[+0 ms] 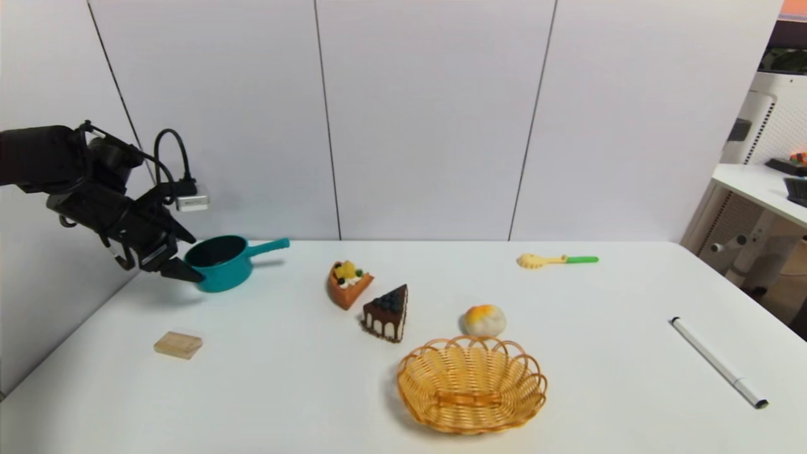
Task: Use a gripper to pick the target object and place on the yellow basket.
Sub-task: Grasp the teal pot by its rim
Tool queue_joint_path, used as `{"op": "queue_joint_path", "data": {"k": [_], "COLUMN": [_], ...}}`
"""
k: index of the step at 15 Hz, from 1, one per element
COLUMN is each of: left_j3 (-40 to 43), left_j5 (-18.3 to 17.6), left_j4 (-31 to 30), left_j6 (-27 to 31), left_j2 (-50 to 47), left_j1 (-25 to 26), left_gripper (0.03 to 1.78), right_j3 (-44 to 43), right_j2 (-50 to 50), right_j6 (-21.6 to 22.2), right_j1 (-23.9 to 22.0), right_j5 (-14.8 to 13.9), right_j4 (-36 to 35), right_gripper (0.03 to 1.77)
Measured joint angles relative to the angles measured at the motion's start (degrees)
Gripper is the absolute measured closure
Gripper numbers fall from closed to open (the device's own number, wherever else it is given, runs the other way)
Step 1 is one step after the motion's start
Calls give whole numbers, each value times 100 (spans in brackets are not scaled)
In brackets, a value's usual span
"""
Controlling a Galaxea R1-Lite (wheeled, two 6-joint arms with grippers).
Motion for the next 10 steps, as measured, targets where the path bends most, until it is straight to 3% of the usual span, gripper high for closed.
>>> {"op": "queue_joint_path", "data": {"k": [10], "left_j3": [-39], "left_j5": [10], "left_j4": [-455], "left_j6": [-11], "left_j2": [545], "left_j1": [-219], "left_gripper": [12], "right_j3": [0], "right_j2": [0], "right_j6": [2], "right_j1": [2], "right_j5": [0], "right_j4": [0], "right_gripper": [10]}}
